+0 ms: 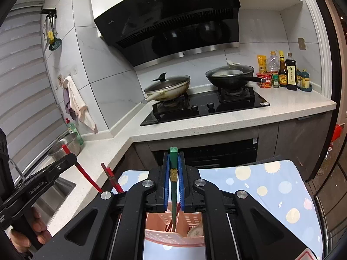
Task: Organize utensils
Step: 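Lower both chopsticks into the pink holder and open both tools, then move both tools back down to the remaining chopsticks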
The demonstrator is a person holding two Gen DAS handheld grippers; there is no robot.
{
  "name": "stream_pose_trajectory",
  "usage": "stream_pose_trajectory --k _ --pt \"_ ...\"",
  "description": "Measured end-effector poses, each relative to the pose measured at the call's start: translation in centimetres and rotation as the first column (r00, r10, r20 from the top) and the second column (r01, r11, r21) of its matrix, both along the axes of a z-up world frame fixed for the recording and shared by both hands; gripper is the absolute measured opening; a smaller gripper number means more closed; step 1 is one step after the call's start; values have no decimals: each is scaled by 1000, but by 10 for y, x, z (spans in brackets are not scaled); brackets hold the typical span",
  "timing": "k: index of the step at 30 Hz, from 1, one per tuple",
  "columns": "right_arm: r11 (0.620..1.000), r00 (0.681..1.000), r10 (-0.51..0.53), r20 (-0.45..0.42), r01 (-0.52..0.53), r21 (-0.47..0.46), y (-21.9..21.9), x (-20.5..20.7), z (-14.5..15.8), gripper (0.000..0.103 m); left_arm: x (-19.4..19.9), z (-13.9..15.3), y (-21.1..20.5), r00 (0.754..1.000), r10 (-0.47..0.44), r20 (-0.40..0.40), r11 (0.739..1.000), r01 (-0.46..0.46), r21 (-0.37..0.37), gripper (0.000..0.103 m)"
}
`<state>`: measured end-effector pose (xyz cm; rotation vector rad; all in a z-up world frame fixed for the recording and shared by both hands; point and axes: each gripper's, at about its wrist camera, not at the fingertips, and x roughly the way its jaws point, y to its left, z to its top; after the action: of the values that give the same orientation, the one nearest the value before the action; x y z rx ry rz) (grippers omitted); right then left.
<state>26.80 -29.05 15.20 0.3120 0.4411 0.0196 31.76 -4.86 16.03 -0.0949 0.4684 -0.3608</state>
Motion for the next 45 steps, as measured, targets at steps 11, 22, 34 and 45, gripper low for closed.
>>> stream_pose_trajectory --k 11,22,34,45 --pt "999 999 -17 35 18 -30 4 -23 7 39 -9 -1 9 999 35 -11 999 -35 -15 31" --pt "997 1000 1 -11 -2 -76 12 -90 0 42 -76 2 20 1000 5 12 1000 -5 5 31" --pt "996 977 -3 -213 -15 -85 30 -191 -81 42 -167 -69 36 988 -31 -148 998 38 41 31" --pt "995 916 17 -401 -54 -80 59 -246 -169 42 -228 -154 42 936 -31 -350 996 60 72 31"
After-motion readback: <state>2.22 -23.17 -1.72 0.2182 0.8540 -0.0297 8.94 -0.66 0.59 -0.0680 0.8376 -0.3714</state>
